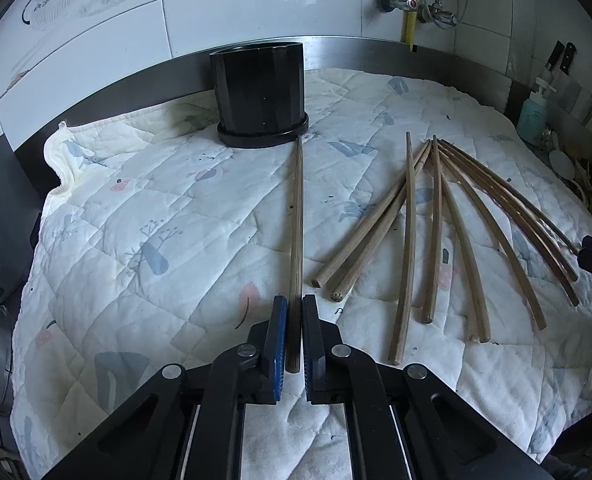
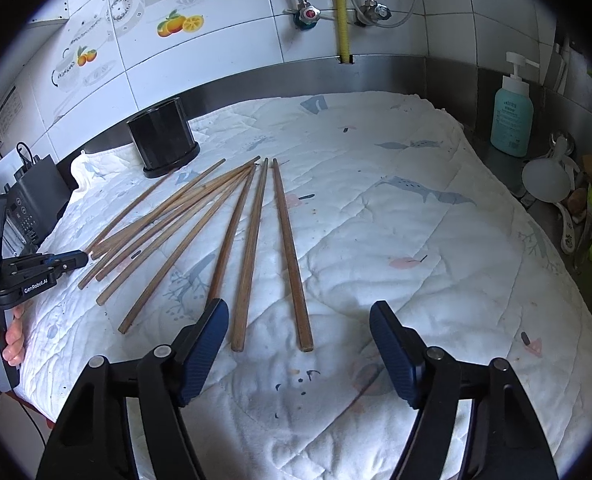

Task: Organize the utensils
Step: 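Lower the left tool and close it on one wooden chopstick, then close the right tool on another chopstick while the left tool lifts its chopstick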

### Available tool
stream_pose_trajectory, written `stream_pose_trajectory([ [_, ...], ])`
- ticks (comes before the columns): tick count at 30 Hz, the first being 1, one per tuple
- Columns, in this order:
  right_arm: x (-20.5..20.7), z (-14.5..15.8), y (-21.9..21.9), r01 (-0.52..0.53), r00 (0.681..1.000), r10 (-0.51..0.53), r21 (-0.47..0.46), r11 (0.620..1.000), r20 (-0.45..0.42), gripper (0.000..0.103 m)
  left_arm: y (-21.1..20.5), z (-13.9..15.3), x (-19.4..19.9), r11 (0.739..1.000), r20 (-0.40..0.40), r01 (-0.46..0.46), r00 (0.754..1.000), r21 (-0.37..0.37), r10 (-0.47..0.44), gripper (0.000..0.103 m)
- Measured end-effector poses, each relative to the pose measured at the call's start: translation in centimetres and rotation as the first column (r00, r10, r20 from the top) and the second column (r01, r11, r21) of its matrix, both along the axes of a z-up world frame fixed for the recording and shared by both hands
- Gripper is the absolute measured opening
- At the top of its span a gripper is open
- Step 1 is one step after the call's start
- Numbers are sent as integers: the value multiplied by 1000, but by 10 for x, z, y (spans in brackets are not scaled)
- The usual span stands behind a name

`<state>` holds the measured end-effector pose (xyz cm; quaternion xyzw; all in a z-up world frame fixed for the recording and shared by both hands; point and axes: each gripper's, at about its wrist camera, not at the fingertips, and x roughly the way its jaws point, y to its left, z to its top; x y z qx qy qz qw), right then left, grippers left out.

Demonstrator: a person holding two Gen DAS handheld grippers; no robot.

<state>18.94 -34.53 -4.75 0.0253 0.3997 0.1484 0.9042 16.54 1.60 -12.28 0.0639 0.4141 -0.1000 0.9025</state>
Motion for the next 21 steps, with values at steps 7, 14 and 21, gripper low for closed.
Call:
stream_pose_trajectory([
  [7,4,-3,-1,-2,1000,2,-34,999,-4,63,-5,14,-9,1000,23,10,1000,-25,-9,6],
  [14,9,-7,1,-7,1000,6,-47,999,-12,49,0,27,-13,999,39,9,999,-45,-7,6],
  [21,13,-11,17,-36,999,40,-108,993,30,36,0,38,-16,999,56,22,998,-49,-20,6],
])
